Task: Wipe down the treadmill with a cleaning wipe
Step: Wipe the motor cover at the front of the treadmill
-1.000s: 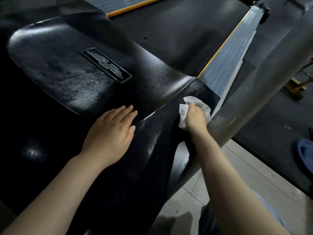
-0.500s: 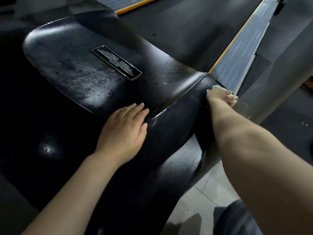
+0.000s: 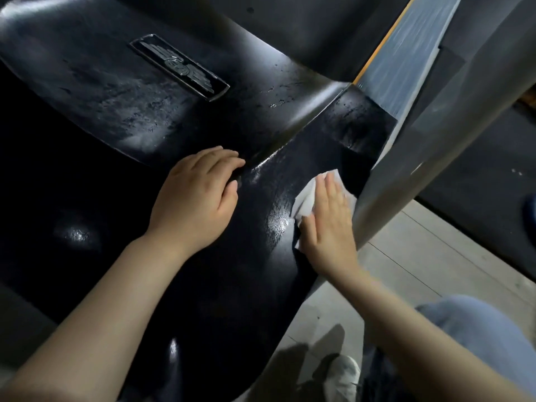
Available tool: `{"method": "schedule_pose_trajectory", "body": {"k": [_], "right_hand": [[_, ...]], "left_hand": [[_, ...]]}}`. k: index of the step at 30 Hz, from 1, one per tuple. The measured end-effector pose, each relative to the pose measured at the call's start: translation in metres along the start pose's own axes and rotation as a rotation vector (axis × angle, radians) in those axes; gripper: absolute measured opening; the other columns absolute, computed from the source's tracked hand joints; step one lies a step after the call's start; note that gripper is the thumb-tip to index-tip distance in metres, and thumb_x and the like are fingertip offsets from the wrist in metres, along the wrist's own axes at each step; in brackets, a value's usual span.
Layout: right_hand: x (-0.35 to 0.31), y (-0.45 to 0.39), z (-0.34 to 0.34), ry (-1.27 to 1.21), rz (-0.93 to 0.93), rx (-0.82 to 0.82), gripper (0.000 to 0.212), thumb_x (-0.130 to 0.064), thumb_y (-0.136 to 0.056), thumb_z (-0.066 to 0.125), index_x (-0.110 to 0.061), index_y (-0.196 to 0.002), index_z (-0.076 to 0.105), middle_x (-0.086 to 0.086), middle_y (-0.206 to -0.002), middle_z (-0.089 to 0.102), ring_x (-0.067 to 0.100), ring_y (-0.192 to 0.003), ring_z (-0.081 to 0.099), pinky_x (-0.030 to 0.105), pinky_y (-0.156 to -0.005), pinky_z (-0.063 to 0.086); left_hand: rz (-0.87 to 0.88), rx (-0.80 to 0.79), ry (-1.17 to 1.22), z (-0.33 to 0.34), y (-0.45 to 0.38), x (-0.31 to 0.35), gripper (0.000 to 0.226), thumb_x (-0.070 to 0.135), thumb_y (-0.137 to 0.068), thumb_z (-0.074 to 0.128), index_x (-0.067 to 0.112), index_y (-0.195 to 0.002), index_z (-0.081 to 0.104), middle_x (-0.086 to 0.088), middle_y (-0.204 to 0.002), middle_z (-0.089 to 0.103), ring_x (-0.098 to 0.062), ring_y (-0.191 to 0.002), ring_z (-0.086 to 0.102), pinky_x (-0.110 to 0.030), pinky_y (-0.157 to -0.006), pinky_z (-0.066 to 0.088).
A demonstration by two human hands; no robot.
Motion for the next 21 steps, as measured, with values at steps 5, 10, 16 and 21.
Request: {"method": "schedule_pose_trajectory", "body": {"k": [5,10,16,21], "right_hand": [[0.002,-0.033,-0.005,-0.039,0.181,0.126,0.06,-0.02,-0.094,0.029,0.003,-0.149,0.023,0.019,-0.158,0.022,0.027,-0.149,0.013,0.045,-0.121,0.014],[-0.026,0.032,0.008,0.012,-0.317,-0.061,0.066,-0.033,-0.097,0.029,0.001,-0.153,0.017,0.018,-0.162,0.009,0.03,-0.151,0.004,0.049,-0.122,0.007],[-0.012,0.026,-0.001,0.069,-0.638,-0.127,0.065,-0.034,-0.097,0.031,-0.001,-0.152,0.022,0.019,-0.161,0.014,0.033,-0.15,0.009,0.055,-0.119,0.016],[-0.024,0.044,0.003,0.063,-0.727,-0.155,0.065,-0.031,-0.097,0.031,0.001,-0.152,0.018,0.021,-0.161,0.011,0.036,-0.15,0.007,0.054,-0.121,0.011]], "left_hand": [[-0.058,0.101,0.15,-0.008,0.008,0.0,0.035,0.013,-0.091,0.05,0.013,-0.124,0.063,-0.001,-0.128,0.061,-0.02,-0.13,0.048,-0.035,-0.112,0.031],[-0.24,0.112,0.131,-0.018,0.031,0.0,0.037,0.011,-0.094,0.053,0.013,-0.131,0.056,-0.003,-0.142,0.05,-0.02,-0.14,0.035,-0.029,-0.115,0.02],[-0.419,-0.032,0.022,-0.025,0.082,0.013,0.058,0.021,-0.098,0.051,0.012,-0.152,0.031,-0.004,-0.161,0.025,-0.02,-0.149,0.018,-0.036,-0.122,0.015],[-0.598,-0.088,0.025,-0.032,0.127,0.02,0.059,0.029,-0.102,0.044,0.021,-0.155,0.021,0.006,-0.164,0.011,-0.014,-0.15,0.007,-0.032,-0.12,0.012]]}}
Point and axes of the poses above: each hand's wrist, its own y-axis away from the middle knuckle, its own z-axis out of the palm, x = y × z, the point moved 4 cm from there along -y, towards the middle knuckle
